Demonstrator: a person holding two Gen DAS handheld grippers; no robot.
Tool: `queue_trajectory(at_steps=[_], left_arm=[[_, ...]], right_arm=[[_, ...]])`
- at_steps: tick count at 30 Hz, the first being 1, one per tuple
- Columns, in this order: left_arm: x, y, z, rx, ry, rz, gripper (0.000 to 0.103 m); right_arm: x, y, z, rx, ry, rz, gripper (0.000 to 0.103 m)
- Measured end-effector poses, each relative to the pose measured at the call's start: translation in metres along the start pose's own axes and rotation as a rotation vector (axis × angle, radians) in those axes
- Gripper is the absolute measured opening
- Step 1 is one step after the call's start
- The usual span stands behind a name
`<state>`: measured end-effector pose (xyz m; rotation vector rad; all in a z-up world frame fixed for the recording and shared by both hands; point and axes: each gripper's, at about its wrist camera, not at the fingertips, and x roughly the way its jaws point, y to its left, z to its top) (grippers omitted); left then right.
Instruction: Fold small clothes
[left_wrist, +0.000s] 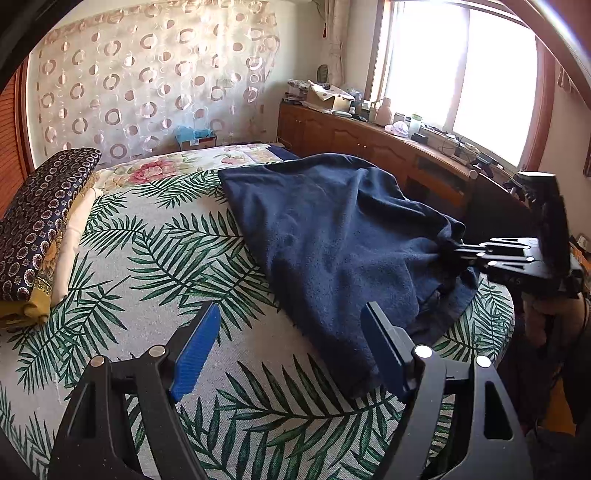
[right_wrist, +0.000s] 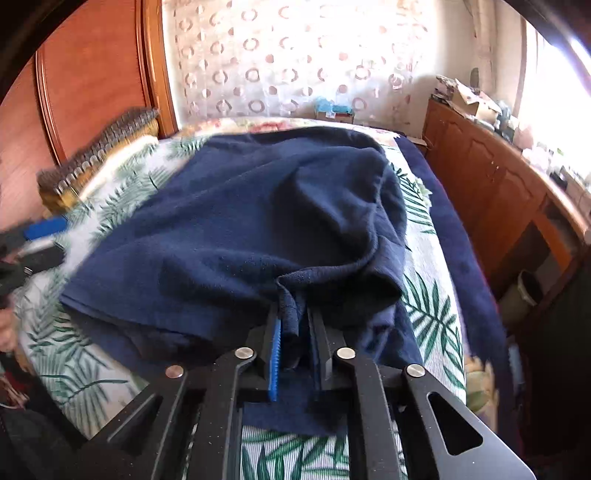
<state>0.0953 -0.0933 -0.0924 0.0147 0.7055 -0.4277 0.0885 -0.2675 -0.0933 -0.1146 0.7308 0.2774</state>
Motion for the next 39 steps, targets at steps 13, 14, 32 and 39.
queue_trajectory(at_steps=[13, 14, 32, 39], left_arm=[[0.003, -0.007, 0.001, 0.014, 0.008, -0.011, 0.079], [0.003, -0.007, 0.001, 0.014, 0.008, -0.011, 0.079], [0.024, -0.018, 0.016, 0.045, 0.036, -0.026, 0.079], [0.041, -0.016, 0.008, 0.005, 0.111, -0.062, 0.071]], right_arm=[[-0.060, -0.023, -0.033, 0.087, -0.019, -0.006, 0.017], [-0.059, -0.021, -0.032, 0.089, -0.020, -0.032, 0.026], [-0.019, -0.036, -0.024, 0.102, -0.007, -0.095, 0.049], [-0.010, -0.039, -0.027, 0.099, 0.012, -0.087, 0.049]])
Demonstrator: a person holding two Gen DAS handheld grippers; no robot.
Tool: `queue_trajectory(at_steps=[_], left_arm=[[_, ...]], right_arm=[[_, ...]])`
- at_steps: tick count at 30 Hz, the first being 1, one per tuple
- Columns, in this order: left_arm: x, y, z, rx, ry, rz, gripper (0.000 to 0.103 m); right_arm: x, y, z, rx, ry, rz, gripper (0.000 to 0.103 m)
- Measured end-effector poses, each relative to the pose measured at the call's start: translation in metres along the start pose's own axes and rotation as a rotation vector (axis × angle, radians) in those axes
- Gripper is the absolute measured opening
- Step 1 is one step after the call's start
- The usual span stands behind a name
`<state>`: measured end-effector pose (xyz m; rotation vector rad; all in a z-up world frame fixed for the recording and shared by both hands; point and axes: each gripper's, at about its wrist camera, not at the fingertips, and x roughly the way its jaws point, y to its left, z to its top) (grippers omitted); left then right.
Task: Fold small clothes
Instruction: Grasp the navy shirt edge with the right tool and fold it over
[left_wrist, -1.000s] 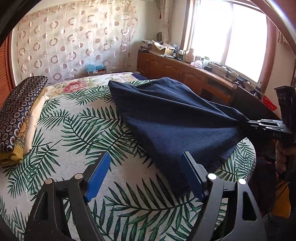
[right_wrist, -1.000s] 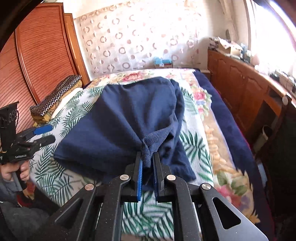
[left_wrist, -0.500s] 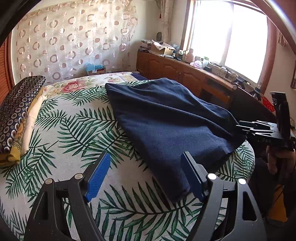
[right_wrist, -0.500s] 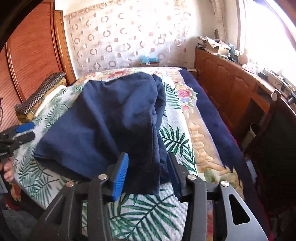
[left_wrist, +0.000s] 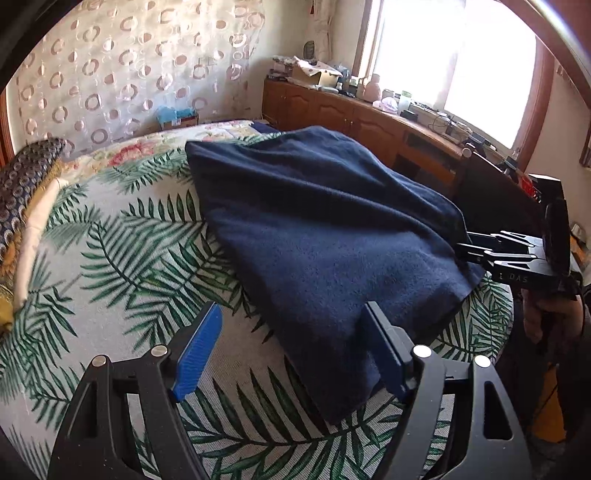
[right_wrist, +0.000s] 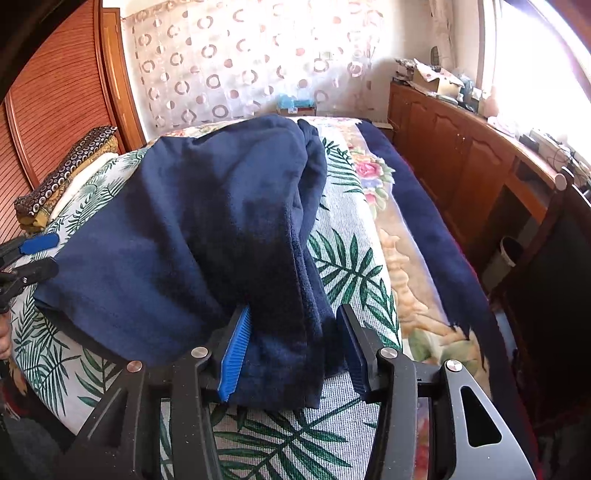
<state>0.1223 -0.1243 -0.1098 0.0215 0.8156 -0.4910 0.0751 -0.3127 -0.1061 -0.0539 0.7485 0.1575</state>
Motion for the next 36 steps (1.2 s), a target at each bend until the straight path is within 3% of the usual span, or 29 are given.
queue_trajectory(at_steps=[3, 11, 12, 15, 17, 18, 21, 25, 31, 36], left_arm=[[0.003, 0.004, -0.003, -0.038, 0.032, -0.051, 0.059], [0.005, 0.000, -0.012, -0.063, 0.065, -0.090, 0.056], [0.004, 0.000, -0.012, -0.066, 0.067, -0.101, 0.051], [0.004, 0.000, -0.014, -0.078, 0.079, -0.156, 0.034], [0.002, 0.000, -0.013, -0.076, 0.078, -0.170, 0.022], [0.001, 0.000, -0.012, -0.079, 0.073, -0.178, 0.014], [-0.015, 0.001, -0.001, -0.070, 0.015, -0.199, 0.012], [-0.054, -0.001, 0.031, -0.048, -0.098, -0.181, 0.011], [-0.139, -0.003, 0.098, -0.002, -0.297, -0.149, 0.011], [-0.194, 0.003, 0.137, 0.025, -0.393, -0.097, 0.011]], right_arm=[[-0.002, -0.001, -0.001, -0.015, -0.009, 0.012, 0.049], [0.002, -0.006, 0.002, -0.045, 0.008, 0.005, 0.052], [0.001, -0.005, 0.001, -0.046, 0.007, 0.010, 0.052], [-0.002, -0.001, -0.002, -0.062, 0.005, 0.045, 0.033], [-0.003, 0.002, -0.003, -0.074, 0.010, 0.091, 0.011], [-0.003, 0.003, -0.003, -0.071, 0.015, 0.123, 0.010], [-0.008, 0.002, -0.001, -0.059, -0.014, 0.191, 0.007], [-0.041, -0.004, 0.018, -0.020, -0.161, 0.225, 0.006], [-0.107, 0.002, 0.073, -0.034, -0.351, 0.262, 0.006], [-0.167, 0.014, 0.114, -0.074, -0.488, 0.287, 0.006]])
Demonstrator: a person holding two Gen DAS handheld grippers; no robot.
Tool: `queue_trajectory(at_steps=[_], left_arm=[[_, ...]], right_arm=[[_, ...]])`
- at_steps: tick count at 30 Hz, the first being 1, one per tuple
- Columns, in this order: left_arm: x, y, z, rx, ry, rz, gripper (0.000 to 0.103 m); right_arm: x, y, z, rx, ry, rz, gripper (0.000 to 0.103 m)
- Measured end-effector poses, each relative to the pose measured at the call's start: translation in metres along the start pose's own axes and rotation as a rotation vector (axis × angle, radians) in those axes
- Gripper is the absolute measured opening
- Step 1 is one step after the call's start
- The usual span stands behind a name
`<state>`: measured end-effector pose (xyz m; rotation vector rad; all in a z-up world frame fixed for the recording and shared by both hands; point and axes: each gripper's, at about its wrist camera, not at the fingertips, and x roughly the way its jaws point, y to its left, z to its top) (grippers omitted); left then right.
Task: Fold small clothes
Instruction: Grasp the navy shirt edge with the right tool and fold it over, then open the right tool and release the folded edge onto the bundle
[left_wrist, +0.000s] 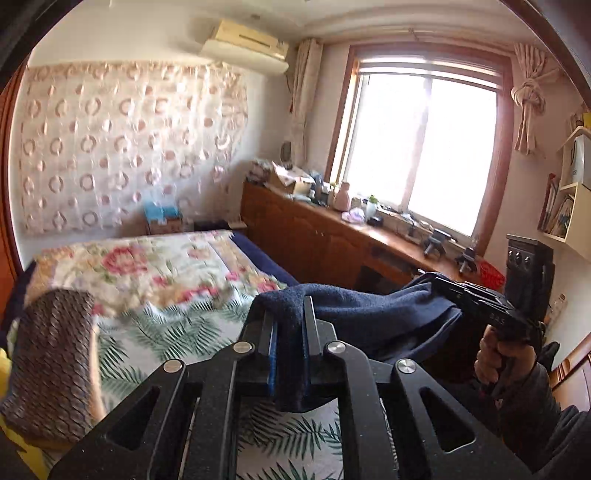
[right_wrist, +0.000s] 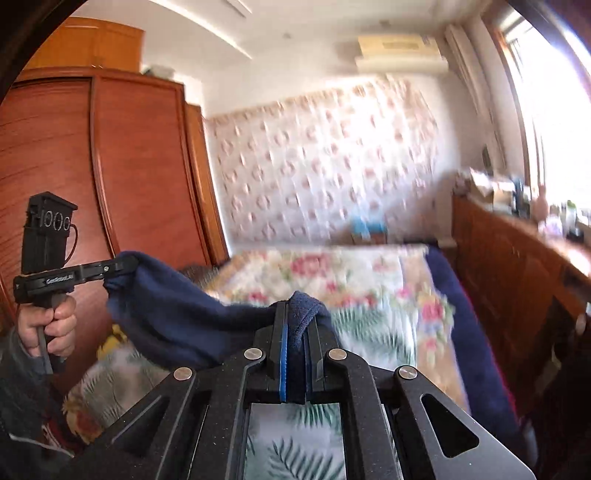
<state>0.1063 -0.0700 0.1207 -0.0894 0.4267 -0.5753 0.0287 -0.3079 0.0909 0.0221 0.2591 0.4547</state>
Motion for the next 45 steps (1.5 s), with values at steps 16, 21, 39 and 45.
queue_trajectory(at_steps=[16, 21, 39, 45], left_arm=[[0.000, 0.073, 0.038, -0.008, -0.084, 0.220, 0.011], [0.001, 0.072, -0.025, 0.012, 0.039, 0.223, 0.011], [0.037, 0.068, -0.240, -0.136, 0.405, 0.215, 0.027], [0.029, 0.074, -0.244, -0.136, 0.408, 0.216, 0.044]], right_arm=[[0.105, 0.036, 0.095, -0.106, -0.030, -0.020, 0.006], [0.106, 0.040, 0.054, -0.117, 0.013, 0.009, 0.006], [0.112, 0.042, -0.161, -0.017, 0.468, 0.069, 0.006], [0.110, 0.032, -0.181, 0.023, 0.493, 0.054, 0.006]])
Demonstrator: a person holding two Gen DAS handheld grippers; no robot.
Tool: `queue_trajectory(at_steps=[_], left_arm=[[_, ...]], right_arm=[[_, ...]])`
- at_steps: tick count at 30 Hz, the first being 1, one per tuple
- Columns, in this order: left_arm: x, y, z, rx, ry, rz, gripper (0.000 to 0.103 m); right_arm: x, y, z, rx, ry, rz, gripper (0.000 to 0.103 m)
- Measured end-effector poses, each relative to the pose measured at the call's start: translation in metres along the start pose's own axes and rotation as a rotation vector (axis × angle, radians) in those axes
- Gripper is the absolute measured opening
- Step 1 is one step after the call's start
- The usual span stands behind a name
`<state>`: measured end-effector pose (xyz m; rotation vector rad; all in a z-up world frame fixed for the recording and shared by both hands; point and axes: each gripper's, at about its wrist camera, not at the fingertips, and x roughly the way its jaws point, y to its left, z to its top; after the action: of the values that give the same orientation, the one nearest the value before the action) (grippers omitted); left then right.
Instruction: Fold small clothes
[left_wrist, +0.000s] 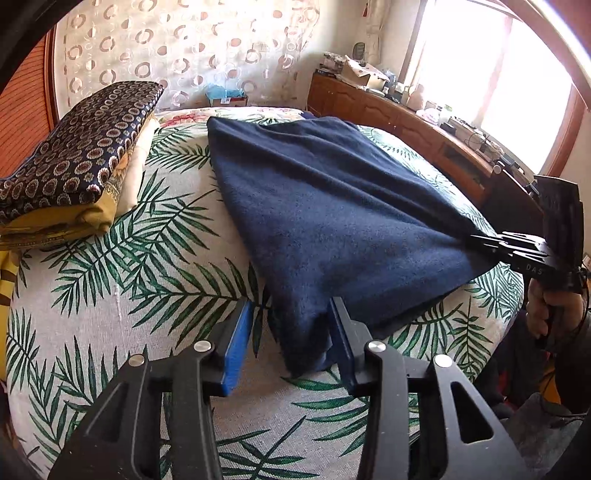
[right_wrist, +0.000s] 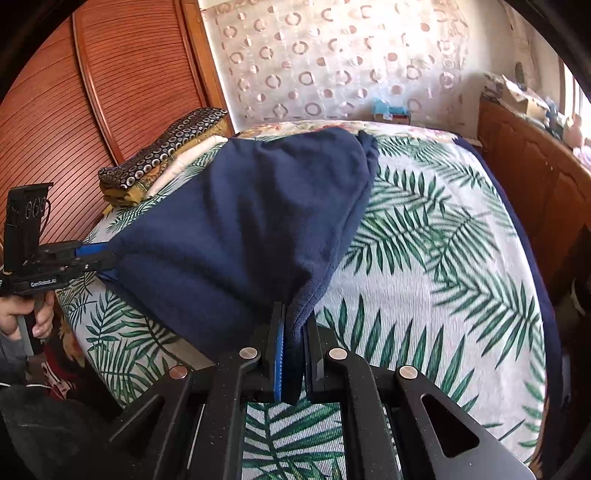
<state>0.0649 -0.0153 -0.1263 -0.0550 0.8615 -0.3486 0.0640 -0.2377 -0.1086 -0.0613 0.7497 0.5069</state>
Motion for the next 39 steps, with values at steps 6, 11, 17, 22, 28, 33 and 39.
queue_trajectory(at_steps=[6, 11, 17, 22, 28, 33, 39], left_arm=[[0.002, 0.001, -0.007, -0.004, 0.013, -0.006, 0.049], [0.000, 0.003, -0.009, -0.017, 0.001, 0.004, 0.049], [0.001, -0.004, -0.012, 0.019, 0.012, -0.035, 0.040], [0.003, -0.002, -0.013, 0.022, 0.018, -0.059, 0.017], [-0.022, 0.004, 0.011, -0.030, -0.076, -0.145, 0.007], [-0.040, 0.014, 0.069, -0.054, -0.203, -0.137, 0.006], [-0.018, 0.040, 0.142, -0.113, -0.257, -0.100, 0.006]], right_arm=[[0.004, 0.000, -0.004, 0.022, -0.002, 0.005, 0.011], [0.010, -0.002, -0.008, 0.025, 0.017, -0.007, 0.021], [0.011, 0.000, -0.006, 0.014, 0.021, -0.003, 0.022], [0.013, 0.000, -0.006, 0.008, 0.019, 0.012, 0.021], [-0.002, -0.004, 0.006, 0.010, -0.045, 0.097, 0.007], [-0.027, -0.009, 0.059, -0.001, -0.174, 0.127, 0.007], [0.002, -0.028, 0.133, -0.013, -0.212, 0.059, 0.007]])
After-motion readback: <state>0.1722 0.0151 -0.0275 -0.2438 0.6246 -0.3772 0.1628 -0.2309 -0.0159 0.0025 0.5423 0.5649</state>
